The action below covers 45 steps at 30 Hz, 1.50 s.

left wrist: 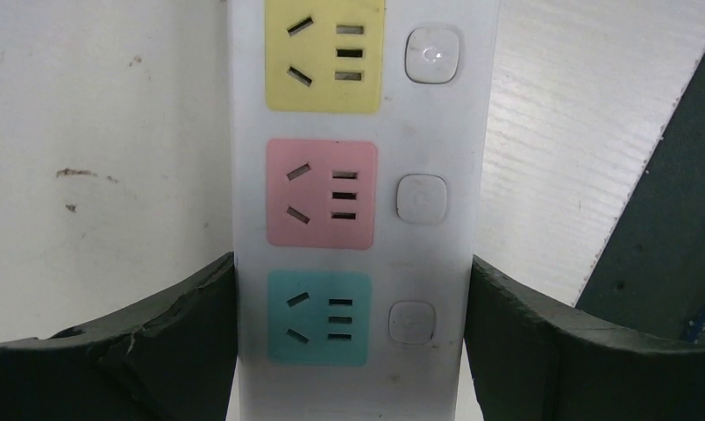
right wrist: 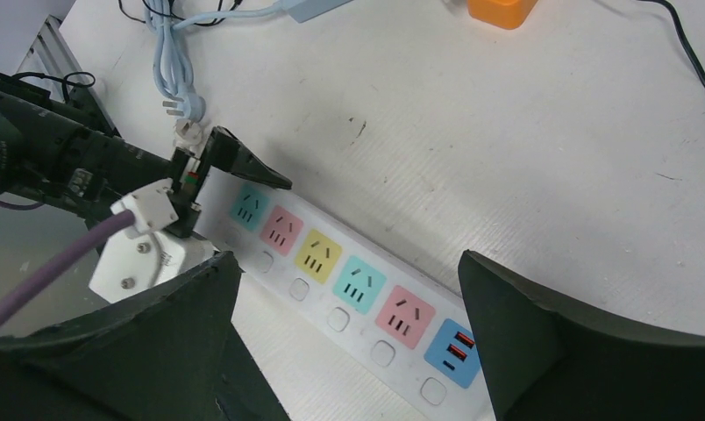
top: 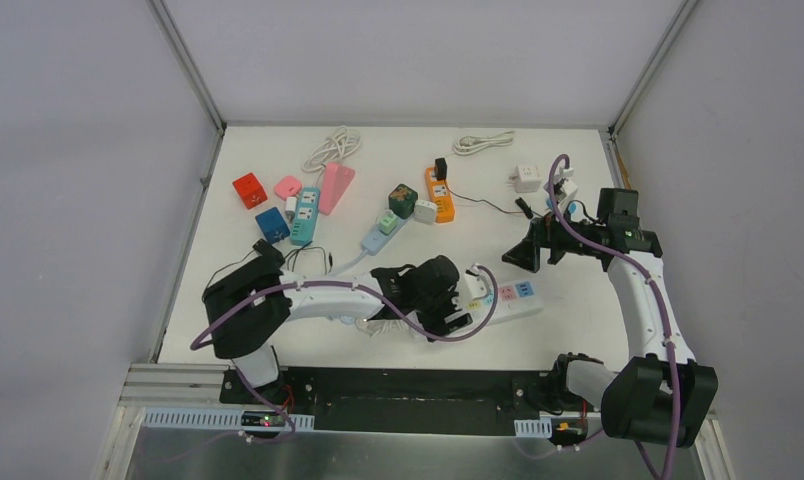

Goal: Pull the plug off the socket
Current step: Pick up the socket from the center of the board, then place the socket at the center of the board.

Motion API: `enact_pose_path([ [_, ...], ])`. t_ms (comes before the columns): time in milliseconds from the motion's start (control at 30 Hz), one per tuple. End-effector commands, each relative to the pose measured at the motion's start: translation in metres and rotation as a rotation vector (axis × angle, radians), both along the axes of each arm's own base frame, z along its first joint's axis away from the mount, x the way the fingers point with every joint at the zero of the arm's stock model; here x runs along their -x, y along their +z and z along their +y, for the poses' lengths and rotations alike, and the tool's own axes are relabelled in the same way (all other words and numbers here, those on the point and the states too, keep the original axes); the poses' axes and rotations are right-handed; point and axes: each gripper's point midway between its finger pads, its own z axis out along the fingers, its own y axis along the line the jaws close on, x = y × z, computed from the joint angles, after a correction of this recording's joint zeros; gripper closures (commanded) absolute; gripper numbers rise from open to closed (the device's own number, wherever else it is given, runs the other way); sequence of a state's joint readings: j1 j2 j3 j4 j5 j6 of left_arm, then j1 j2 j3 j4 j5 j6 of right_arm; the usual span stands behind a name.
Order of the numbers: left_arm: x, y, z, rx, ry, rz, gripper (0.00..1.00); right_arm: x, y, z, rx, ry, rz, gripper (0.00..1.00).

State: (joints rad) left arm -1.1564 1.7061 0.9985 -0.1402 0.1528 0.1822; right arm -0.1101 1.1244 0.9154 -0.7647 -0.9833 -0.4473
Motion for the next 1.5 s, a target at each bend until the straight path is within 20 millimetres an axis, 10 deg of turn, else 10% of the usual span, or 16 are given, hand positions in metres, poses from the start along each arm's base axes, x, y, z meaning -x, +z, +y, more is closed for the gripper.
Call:
enact_pose_path([
  [0, -0.015, 0.055, -0.005, 0.171, 0.055, -0.095, 1.0, -0.002, 0.014, 0.001, -0.013, 0.018, -0.061, 0.0],
  [700, -0.014, 0.121, 0.08, 0.19, 0.223, -0.002, 1.0, -0.006, 0.026, -0.01, -0.024, -0.044, -0.097, 0.0],
  [1233, -0.086, 0.254, 0.188, 0.309, 0.608, -0.241, 1.0, -0.007, 0.027, -0.01, -0.035, -0.053, -0.101, 0.0],
  [1467, -0.132, 0.243, 0.229, 0.041, 0.572, -0.433, 1.0, -0.005, 0.029, -0.009, -0.045, -0.047, -0.104, 0.0],
])
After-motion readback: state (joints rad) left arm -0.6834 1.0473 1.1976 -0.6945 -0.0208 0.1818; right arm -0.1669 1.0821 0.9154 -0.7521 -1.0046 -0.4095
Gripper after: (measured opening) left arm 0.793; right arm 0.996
